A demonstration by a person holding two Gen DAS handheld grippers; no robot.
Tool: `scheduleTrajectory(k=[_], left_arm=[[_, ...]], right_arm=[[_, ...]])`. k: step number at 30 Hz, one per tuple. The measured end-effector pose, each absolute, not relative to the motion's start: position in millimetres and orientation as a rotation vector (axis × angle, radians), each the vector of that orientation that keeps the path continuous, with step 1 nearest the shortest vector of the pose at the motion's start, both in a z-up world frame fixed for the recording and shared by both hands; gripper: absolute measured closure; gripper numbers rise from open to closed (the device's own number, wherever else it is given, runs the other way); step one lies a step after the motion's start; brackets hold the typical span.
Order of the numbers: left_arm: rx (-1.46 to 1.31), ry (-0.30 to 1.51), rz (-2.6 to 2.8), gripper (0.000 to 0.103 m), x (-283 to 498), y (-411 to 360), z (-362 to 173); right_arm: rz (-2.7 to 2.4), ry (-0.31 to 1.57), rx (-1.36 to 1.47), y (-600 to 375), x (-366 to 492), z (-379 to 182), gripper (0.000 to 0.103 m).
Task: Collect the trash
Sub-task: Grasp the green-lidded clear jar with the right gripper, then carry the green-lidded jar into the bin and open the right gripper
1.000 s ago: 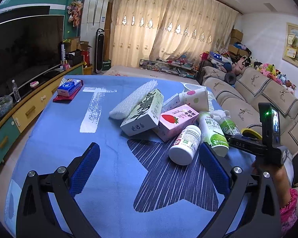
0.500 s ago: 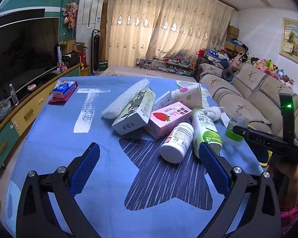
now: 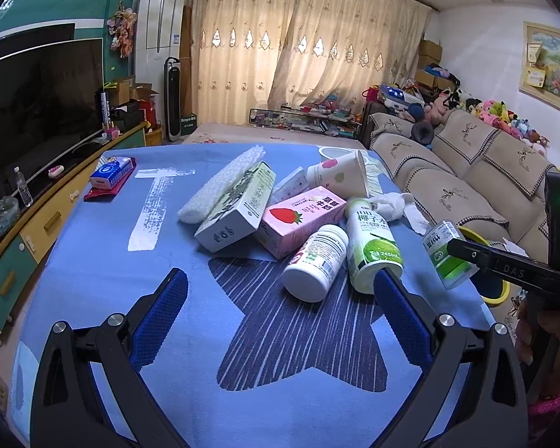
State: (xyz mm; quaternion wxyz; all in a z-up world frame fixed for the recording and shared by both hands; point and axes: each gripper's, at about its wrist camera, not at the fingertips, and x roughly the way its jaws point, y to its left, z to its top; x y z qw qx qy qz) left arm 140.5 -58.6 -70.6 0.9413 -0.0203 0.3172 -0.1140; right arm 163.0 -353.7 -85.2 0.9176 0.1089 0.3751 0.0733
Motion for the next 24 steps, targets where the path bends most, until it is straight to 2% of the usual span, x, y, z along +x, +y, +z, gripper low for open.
scheduleTrajectory(k=[15, 24], left_arm=[[-0.011, 0.671, -0.242, 0.005, 150.1, -74.2, -77.9], [0.034, 0.656, -0.315, 0.005, 152.6, -103.7, -79.0]], right_arm=[[0.160, 0.724, 0.270, -380.3, 154.4, -73.5, 0.057], [-0.114, 0.714, 0.324, -480.5, 163.2, -88.9, 0.057]])
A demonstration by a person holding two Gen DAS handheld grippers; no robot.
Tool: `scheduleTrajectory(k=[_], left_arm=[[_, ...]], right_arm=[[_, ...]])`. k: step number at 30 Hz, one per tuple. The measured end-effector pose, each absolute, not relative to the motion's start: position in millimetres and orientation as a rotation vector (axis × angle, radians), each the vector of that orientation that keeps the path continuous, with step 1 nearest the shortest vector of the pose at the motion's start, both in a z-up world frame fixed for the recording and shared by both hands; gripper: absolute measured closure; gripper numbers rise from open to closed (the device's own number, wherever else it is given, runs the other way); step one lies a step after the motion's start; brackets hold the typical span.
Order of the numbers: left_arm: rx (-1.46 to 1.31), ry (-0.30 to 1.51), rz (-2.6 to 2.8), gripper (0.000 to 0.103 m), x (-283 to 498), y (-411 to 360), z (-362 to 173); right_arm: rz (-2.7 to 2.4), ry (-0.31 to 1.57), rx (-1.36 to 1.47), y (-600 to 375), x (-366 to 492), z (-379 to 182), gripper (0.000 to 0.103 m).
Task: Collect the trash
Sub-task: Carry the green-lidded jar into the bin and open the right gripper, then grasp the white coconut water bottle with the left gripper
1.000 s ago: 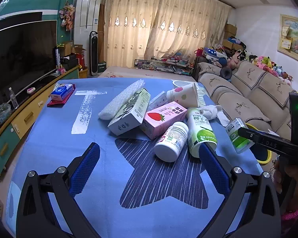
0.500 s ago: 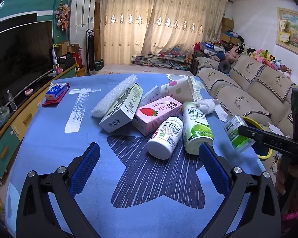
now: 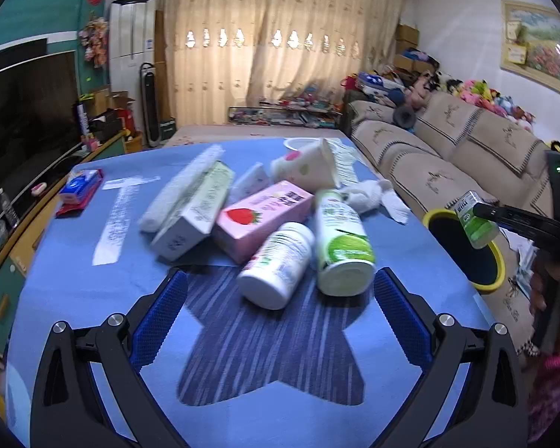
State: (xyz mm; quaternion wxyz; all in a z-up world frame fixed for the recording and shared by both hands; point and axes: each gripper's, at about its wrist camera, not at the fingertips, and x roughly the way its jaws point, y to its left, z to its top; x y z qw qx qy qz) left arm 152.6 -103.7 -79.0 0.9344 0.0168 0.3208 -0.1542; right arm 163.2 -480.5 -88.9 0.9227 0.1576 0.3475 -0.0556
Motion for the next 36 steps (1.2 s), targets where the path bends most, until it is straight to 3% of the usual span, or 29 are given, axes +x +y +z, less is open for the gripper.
scheduleTrajectory(k=[13, 31, 36], left_arm=[[0.094, 0.767, -0.418, 0.005, 186.8, -166.9, -104.3], [0.185, 0.812, -0.358, 0.005, 262.9, -211.2, -100.2], [0.183, 0.876, -0.338, 0.016, 281.6, -213.4, -108.9]], right_arm=[[-0.355, 0.955, 0.366, -570.9, 194.1, -201.0, 0.057], [-0.317, 0.873, 0.410, -574.6, 162.2, -180.6, 0.054], [-0.305, 0.870, 0.420, -573.2, 160.1, -180.7, 0.054]])
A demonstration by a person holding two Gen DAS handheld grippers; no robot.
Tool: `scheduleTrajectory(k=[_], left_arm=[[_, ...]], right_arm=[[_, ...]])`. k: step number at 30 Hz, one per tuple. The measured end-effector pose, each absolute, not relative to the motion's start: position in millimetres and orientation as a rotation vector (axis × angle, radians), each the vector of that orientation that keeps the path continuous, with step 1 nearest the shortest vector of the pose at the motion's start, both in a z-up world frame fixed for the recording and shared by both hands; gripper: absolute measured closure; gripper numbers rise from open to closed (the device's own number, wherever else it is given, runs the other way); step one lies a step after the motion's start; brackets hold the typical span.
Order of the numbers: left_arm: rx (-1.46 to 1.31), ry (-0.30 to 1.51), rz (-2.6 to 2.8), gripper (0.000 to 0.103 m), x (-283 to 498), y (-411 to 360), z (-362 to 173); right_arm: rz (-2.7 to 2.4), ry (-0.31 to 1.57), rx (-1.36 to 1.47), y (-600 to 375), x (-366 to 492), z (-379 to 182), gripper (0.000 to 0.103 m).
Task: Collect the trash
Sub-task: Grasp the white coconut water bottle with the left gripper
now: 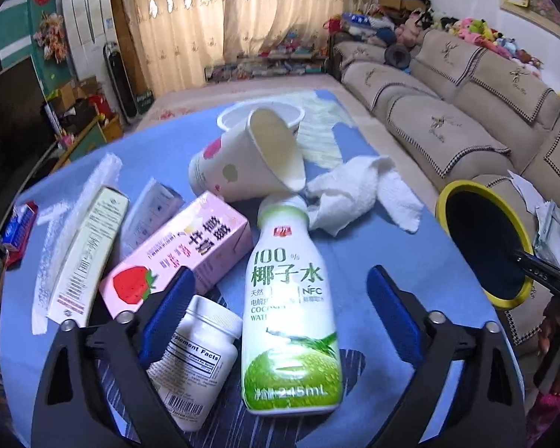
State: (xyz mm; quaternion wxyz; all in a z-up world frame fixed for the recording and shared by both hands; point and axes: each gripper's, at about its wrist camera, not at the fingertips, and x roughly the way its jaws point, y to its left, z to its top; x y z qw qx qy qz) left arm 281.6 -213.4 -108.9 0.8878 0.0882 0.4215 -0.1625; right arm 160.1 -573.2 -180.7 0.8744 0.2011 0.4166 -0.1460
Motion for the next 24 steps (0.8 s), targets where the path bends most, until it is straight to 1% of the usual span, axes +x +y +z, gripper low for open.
scheduleTrajectory(k=[2, 6, 9, 13, 16, 24], left_arm=[[0.177, 0.911, -0.342, 0.021, 288.0, -214.6, -113.8], [0.185, 0.948, -0.355, 0.026, 295.8, -223.8, -119.0], [0.199, 0.982, -0.356, 0.032, 306.5, -232.3, -125.0], [0.213, 1.031, -0.341, 0.044, 322.5, -241.7, -139.5], [0.234, 1.041, -0.323, 0.051, 326.4, -246.8, -146.3], [0.201, 1.062, -0.363, 0.051, 306.4, -241.3, -149.3]], right_arm=[[-0.301, 0.867, 0.422, -572.8, 160.2, -179.5, 0.054], [-0.297, 0.862, 0.426, -572.4, 160.0, -178.3, 0.054], [-0.292, 0.866, 0.433, -572.1, 160.6, -180.1, 0.054], [-0.285, 0.875, 0.435, -570.2, 161.0, -182.7, 0.054], [-0.282, 0.880, 0.438, -569.8, 159.6, -184.2, 0.054], [-0.271, 0.875, 0.446, -567.2, 152.1, -180.6, 0.054]])
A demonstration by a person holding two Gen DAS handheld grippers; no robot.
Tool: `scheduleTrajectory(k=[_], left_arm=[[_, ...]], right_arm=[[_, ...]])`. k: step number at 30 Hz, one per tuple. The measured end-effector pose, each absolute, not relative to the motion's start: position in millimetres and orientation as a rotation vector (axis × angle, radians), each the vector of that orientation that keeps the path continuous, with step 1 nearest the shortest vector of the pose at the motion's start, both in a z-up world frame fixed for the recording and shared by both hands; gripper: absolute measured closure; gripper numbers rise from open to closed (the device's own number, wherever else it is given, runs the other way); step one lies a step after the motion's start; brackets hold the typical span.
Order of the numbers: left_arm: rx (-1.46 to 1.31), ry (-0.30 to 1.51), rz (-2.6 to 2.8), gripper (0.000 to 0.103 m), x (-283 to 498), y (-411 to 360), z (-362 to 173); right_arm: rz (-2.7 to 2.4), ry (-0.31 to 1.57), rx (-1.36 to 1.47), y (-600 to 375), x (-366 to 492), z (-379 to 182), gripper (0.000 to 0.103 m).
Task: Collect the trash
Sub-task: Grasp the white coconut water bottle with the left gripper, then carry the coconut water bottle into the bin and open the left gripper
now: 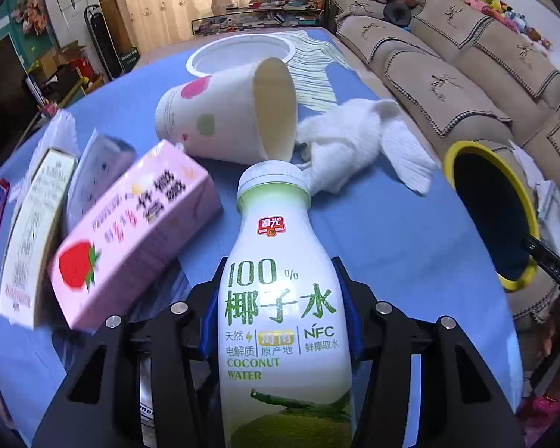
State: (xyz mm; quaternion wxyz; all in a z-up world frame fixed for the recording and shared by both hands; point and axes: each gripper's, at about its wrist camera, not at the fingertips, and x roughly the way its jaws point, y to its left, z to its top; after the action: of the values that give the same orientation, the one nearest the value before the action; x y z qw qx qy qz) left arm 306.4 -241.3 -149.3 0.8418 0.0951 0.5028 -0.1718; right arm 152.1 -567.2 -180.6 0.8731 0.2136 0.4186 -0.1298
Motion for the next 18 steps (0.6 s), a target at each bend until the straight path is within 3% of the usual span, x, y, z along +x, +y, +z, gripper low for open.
scheduleTrajectory(k=[18], left_arm=[[0.163, 0.967, -0.468, 0.051, 213.8, -230.5, -95.4]], right_arm=[[-0.228, 0.819, 0.456, -550.2, 114.6, -158.3, 0.054]])
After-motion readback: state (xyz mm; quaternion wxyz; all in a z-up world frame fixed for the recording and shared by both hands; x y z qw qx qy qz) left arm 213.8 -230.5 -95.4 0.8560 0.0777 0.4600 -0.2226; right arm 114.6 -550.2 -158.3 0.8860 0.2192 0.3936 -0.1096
